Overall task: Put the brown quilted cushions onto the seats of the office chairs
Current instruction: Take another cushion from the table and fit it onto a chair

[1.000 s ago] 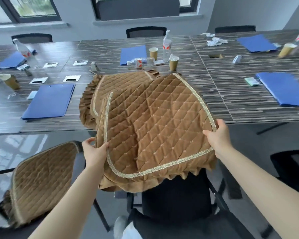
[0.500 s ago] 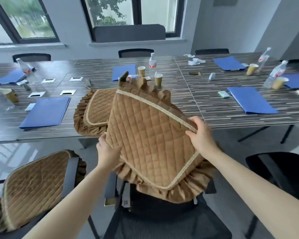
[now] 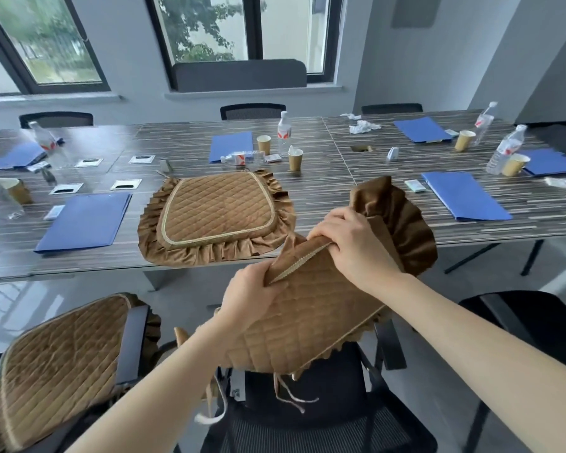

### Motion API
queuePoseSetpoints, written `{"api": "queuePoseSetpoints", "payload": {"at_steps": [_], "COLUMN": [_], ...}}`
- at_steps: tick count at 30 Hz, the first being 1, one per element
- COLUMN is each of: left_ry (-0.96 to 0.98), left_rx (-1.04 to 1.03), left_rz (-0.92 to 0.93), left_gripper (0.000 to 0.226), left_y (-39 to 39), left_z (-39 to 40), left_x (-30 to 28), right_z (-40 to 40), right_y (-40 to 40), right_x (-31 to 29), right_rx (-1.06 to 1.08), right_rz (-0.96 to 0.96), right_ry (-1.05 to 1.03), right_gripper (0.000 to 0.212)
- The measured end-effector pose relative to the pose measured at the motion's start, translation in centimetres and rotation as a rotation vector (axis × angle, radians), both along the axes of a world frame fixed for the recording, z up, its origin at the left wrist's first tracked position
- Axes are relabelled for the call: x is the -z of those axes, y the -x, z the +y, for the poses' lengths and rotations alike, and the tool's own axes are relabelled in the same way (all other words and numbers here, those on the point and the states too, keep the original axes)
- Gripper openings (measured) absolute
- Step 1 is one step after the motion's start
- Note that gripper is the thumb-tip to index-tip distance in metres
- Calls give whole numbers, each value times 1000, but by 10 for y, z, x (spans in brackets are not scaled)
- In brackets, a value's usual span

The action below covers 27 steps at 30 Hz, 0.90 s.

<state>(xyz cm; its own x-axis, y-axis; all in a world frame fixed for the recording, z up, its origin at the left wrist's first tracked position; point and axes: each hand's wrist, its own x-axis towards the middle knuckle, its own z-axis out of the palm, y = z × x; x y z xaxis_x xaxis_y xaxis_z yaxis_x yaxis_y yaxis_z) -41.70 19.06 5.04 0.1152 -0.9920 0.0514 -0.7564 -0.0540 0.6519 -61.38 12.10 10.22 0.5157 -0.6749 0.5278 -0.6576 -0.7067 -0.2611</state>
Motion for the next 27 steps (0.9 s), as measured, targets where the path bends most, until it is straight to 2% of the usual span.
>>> {"api": "queuePoseSetpoints", "payload": {"at_steps": [3, 7, 10, 12, 14, 18, 20, 23, 27], "left_ry": [-3, 4, -2, -26, -27, -7, 4, 11, -4], "left_rx": [-85, -109, -150, -114, -85, -103, -138, -182, -206], "left_rz": [56, -18, -3, 114, 281, 585, 737, 910, 1019], "left_gripper": [20, 5, 8, 7, 15, 5, 27, 48, 71], "left_y": [-6, -18, -35, -52, -67, -87, -101, -122, -141], "left_z": [-2, -4, -6, -7, -5, 9, 15, 19, 24], "left_x": [-2, -3, -4, -8, -14, -35, -44, -52, -47], "right_z": [-1, 4, 5, 4, 5, 8, 4, -4, -15], "right_y": [4, 13, 24, 31, 36, 39, 44, 54, 62], "right_x": [4, 10, 22, 35, 47, 62, 72, 83, 91], "right_rx": [-14, 42, 170, 266, 360, 498, 572, 639, 568], "right_rz": [-87, -305, -435, -425, -364, -345, -445, -629, -957], "right_ry": [-21, -140, -280, -435, -643, -1028, -1180, -1362, -1468], "right_gripper": [44, 36, 31, 29, 27, 49, 59, 76, 72]}}
